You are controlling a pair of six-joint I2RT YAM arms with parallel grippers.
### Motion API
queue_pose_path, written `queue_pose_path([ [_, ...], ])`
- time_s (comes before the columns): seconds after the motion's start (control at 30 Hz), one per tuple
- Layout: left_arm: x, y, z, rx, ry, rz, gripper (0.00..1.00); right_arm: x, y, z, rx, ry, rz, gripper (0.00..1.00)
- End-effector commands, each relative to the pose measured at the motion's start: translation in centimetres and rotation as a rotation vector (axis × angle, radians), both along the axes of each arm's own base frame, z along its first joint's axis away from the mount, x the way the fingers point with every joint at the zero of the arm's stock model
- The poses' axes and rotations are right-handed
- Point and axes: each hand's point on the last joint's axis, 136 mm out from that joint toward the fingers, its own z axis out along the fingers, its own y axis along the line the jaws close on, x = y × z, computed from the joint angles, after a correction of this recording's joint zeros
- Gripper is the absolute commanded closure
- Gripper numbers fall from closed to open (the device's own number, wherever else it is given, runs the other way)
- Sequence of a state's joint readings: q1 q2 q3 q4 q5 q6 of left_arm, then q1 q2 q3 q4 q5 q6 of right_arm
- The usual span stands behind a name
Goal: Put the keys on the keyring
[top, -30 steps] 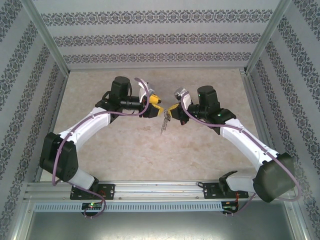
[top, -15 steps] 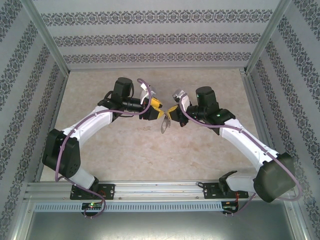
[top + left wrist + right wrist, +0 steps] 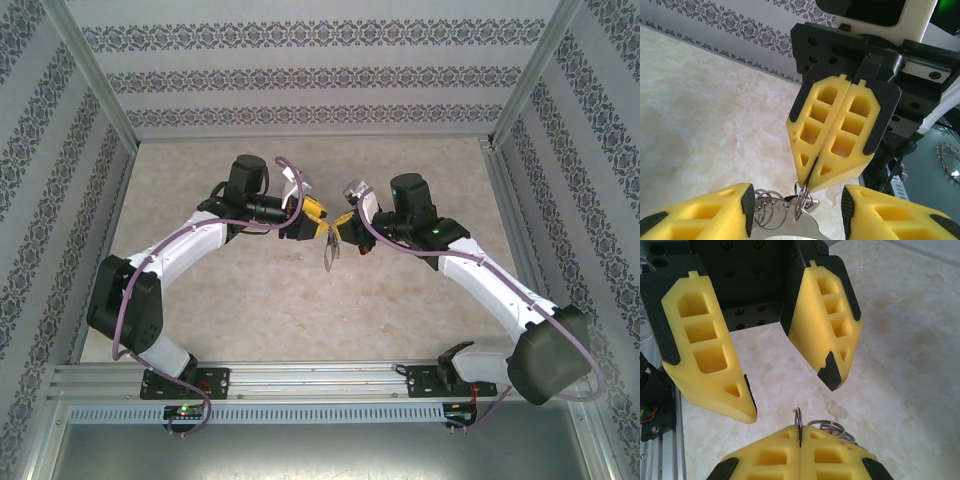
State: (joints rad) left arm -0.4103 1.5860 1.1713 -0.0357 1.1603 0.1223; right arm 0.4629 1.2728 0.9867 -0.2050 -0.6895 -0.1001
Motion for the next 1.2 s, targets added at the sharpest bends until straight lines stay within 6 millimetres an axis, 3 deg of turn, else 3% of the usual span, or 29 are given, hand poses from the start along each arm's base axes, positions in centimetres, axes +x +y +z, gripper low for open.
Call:
queue_pose_path([
  [0.0,-0.1,-0.5,0.7,-0.036,-0.023,-0.04,0.51,-0.1,0.8,2.8,0.058,-0.058,0.035,1.0],
  [0.5,-0.9,-1.4,0.1,-0.037,-0.017,-0.085,0.61,0.1,0.9,3.0,0.059,-0.067,0.031,1.0],
  [0.93,-1.3,-1.5,0.1,-0.046,-0.026,-0.1,0.99,0.3,0.8,2.8,0.054,-0.065,0.023,1.0],
  [1.03,-1.3,-1.6,0.2,-0.056,-0.029,-0.094,1.0,0.3,0.7,3.0,0.057,-0.07,0.02,1.0],
  [1.17,-1.0,-1.5,0.8,-0.084,-0.06,-0.052,1.0,0.2,0.0,4.0,0.087,-0.084,-0.007,0.79],
])
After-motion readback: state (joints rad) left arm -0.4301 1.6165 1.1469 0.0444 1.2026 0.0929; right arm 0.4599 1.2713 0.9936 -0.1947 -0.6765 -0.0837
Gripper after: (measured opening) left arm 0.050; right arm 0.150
